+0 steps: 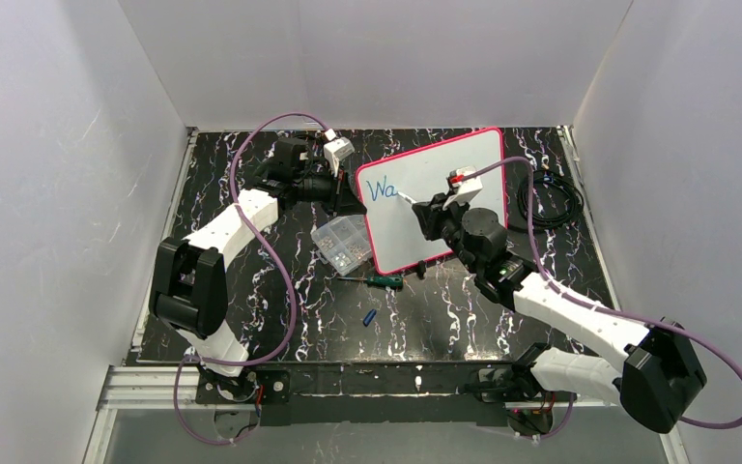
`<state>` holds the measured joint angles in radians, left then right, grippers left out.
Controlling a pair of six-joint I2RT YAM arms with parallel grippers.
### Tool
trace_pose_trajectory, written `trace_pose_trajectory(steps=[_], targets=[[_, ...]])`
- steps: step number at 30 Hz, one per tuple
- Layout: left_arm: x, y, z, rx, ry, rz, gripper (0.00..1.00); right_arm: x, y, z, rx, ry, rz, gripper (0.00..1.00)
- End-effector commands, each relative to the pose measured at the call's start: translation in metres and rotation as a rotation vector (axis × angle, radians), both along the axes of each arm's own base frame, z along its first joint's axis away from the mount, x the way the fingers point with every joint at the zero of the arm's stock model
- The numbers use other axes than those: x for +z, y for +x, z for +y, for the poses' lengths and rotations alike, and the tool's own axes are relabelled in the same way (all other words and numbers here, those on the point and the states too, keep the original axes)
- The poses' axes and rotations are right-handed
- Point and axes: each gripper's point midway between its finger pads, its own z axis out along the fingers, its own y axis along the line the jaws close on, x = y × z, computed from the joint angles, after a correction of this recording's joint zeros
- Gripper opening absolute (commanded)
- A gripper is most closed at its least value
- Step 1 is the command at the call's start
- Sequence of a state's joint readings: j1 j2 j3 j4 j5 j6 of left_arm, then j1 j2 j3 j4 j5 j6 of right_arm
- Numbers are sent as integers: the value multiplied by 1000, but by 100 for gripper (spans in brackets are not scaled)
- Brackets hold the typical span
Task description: Write a sentence on the whiteboard
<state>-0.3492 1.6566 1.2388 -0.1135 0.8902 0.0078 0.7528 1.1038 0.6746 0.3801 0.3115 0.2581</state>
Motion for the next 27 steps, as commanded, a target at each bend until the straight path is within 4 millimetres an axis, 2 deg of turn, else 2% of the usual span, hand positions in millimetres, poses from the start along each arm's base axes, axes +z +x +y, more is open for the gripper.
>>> trace_pose_trajectory(steps=[1, 13, 20, 27], targets=[[25, -11, -3, -53, -23, -63, 0, 40, 1, 0, 5, 63, -85, 1], [24, -11, -4, -54, -23, -63, 0, 62, 17, 11, -6, 90, -151, 1], [24, -11, -3, -53, -23, -64, 0, 55, 21, 9, -28, 76, -140, 1], [24, -11, -3, -54, -23, -63, 0, 44, 22, -3, -84, 51, -118, 1]])
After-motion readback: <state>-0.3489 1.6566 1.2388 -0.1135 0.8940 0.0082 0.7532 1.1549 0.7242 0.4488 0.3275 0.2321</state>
